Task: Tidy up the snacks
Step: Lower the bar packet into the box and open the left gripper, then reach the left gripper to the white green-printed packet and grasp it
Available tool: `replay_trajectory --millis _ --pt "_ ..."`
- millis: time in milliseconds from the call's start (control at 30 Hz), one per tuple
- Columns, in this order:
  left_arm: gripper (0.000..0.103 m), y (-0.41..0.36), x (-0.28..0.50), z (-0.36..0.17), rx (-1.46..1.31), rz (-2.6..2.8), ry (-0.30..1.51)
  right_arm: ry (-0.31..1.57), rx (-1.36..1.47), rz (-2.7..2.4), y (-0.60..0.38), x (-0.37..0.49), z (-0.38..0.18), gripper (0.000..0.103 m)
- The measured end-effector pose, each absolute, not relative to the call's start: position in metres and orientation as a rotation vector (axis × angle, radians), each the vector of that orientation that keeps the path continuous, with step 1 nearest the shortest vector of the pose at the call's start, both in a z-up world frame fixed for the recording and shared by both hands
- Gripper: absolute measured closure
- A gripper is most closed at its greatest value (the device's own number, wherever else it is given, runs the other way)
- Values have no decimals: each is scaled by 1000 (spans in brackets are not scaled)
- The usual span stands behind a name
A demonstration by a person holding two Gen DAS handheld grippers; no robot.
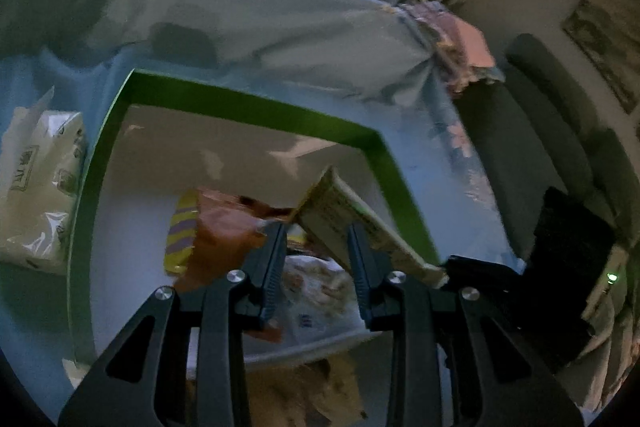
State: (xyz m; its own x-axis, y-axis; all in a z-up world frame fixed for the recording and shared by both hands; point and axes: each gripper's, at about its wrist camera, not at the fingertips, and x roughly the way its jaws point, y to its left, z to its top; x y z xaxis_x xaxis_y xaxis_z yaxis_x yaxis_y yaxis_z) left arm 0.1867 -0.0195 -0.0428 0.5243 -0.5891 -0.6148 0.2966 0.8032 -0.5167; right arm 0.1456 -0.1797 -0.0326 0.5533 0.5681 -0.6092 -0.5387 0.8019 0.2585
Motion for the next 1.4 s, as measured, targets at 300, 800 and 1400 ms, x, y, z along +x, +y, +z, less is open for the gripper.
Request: replay_trajectory --millis 300,800,1400 --pt "31 -13 195 -36 -398 -485 859 766 40 529 -192 163 -36 53" --pt "18 34 147 -8 -332 -283 846 711 133 523 -222 123 -12 44" --pt "1 86 65 -44 -507 -310 897 757 136 589 -191 42 -36 42"
